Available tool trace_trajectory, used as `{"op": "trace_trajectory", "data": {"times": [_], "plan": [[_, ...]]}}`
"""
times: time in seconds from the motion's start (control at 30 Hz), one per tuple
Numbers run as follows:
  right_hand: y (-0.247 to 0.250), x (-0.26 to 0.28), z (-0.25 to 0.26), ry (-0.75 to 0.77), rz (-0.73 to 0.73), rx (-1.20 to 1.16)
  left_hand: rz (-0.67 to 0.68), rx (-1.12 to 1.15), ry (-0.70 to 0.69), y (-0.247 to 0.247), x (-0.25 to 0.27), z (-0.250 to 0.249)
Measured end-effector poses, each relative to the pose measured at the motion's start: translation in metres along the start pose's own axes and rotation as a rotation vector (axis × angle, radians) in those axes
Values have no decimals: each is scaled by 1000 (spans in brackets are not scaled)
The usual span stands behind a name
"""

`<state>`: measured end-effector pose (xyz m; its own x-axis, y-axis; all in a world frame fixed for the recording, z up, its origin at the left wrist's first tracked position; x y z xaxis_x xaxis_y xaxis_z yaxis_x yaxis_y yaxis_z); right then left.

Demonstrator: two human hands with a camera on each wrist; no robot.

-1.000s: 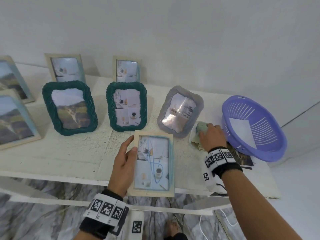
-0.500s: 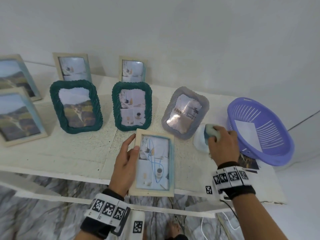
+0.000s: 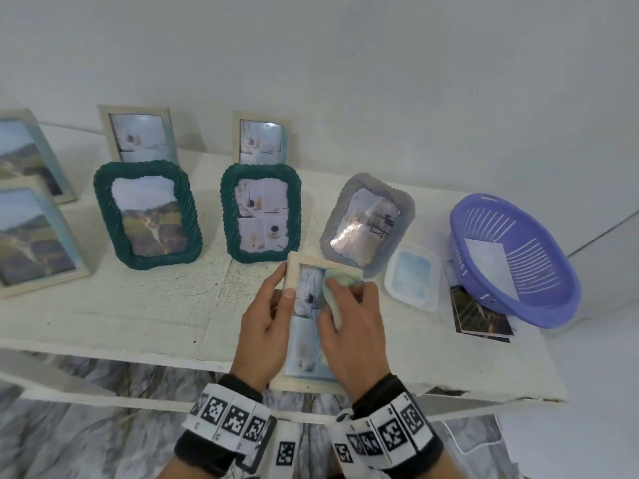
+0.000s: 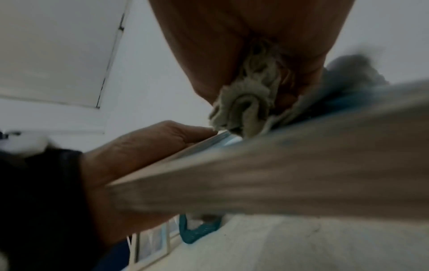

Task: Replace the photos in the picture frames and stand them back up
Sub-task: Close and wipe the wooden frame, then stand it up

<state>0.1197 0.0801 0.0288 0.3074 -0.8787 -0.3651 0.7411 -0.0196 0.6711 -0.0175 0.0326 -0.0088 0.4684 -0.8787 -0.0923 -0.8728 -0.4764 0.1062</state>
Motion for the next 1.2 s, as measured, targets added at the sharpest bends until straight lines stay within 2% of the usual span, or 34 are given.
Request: {"op": "trace_trajectory", "data": {"times": [0.1,0.2,0.27,0.37,0.5,0.73,0.83,0.97,1.03,1.13,1.2], "plan": [[-7,-3,4,-61,66,-113,12,10,-10,2,-2,-1],[-11,-5,19,23,145,-178,6,22,-41,5,-5,-8],[-13,-5,25,87,189,-120,-4,42,-57,8,-6,-11],[-10,-6,26,147,154,26,-34,43,-76,12,-5,-13],[-10,-5,28,133,95,46,-41,46,-67,11,-5,-9],[-11,15,27,178,175,45,-58,108,-29,15,-2,0],[-5,7,23,149,103,108,-43,73,-22,11,-2,5],[5,-16,21,79,-41,69,-31,33,-38,0,2,3],[0,-15,26,105,6,67,-37,21,-49,0,2,4],[-11,-3,25,183,188,31,-29,8,-35,4,5,15],[-6,0,24,241,242,65,-18,4,-32,4,9,20]]}}
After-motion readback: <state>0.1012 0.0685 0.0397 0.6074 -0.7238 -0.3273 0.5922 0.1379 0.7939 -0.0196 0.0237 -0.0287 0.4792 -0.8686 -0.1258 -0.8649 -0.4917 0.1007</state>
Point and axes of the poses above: each hand's wrist, its own x-axis away from the middle knuckle, its own y-axis out of the back of the hand, z = x × y, the point moved 9 cm from there along -x, towards the middle knuckle, and after that the axes turned 2 degrees about -x, right-handed, at the moved point
